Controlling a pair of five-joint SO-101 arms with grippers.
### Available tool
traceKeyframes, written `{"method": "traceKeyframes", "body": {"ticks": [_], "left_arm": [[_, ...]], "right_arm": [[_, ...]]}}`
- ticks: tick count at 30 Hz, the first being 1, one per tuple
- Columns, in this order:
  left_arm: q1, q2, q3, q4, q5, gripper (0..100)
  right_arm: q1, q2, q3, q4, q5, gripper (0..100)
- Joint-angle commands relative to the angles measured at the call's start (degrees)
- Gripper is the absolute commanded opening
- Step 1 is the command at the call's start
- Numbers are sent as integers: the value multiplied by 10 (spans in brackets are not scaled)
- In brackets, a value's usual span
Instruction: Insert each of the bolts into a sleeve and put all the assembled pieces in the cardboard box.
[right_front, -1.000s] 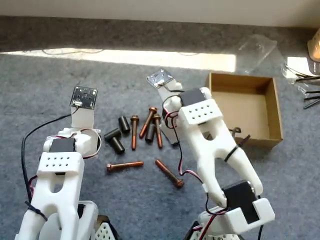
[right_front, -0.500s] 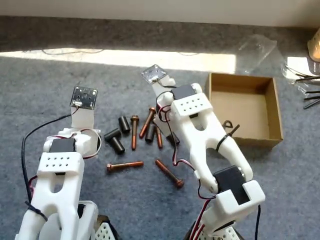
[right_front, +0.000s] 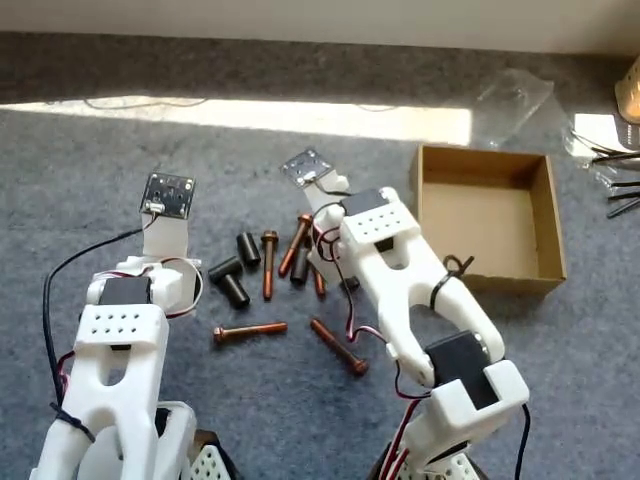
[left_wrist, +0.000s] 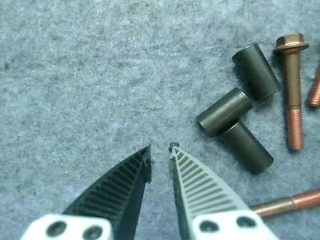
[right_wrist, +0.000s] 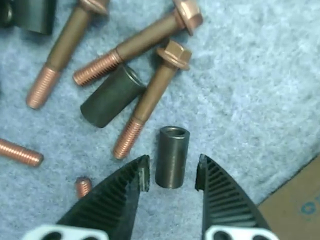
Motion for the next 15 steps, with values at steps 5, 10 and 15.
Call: {"method": "traceKeyframes", "body": {"ticks": [5,10,15], "left_arm": [[-6,-2,-3,-7,4,73],[-6,-2,-3,-7,4,73],[-7,-2,-3,-5,4,73]], "right_arm": [[-7,-3,-2,-10,-33,146],[-7,6,-1,-10,-33,146],[-20,55,-4,-9,-33,146]]}}
